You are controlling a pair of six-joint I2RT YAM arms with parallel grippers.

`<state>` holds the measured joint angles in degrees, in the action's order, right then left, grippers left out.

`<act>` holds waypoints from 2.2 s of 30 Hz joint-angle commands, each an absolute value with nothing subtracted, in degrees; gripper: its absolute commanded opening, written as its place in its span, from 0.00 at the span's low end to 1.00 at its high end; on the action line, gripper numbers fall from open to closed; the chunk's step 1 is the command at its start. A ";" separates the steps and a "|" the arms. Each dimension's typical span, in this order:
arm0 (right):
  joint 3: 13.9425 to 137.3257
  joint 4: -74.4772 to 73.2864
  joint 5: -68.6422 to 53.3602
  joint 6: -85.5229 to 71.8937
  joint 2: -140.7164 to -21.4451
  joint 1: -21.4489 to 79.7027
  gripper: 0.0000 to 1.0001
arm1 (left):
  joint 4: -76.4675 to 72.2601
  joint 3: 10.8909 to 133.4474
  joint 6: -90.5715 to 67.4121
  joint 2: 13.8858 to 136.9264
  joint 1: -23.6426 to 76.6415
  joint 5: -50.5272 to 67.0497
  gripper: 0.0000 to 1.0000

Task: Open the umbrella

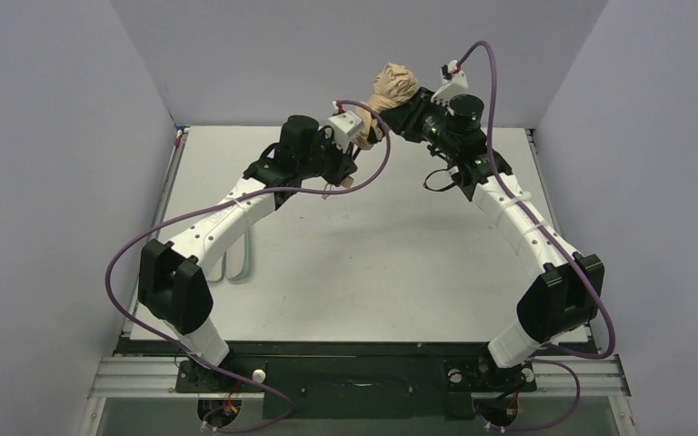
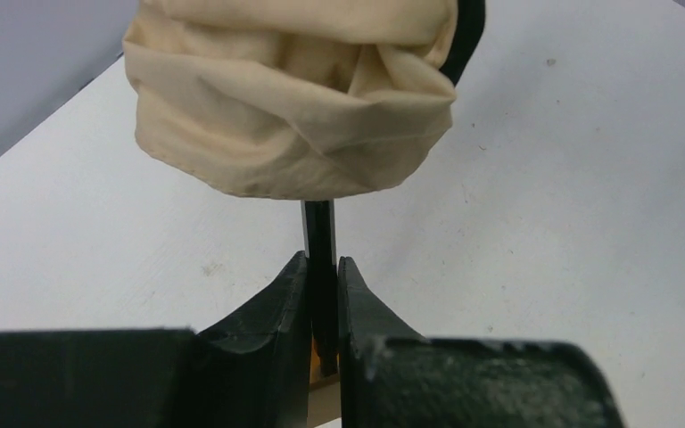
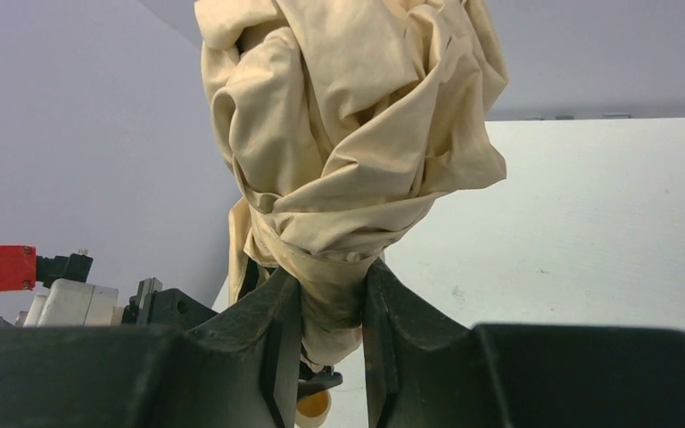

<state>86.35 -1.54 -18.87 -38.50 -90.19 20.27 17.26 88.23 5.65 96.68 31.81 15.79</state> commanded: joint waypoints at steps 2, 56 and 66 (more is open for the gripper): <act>86.94 12.23 -22.30 -43.15 -85.39 19.57 0.12 | 9.56 82.78 0.84 92.37 30.34 20.60 0.00; 93.62 27.15 -33.72 -48.89 -93.25 22.28 0.00 | 8.45 85.65 3.00 90.32 26.68 38.76 0.36; 95.39 26.79 -33.08 -48.34 -93.03 22.85 0.00 | 20.08 88.39 12.56 92.55 29.14 28.34 0.34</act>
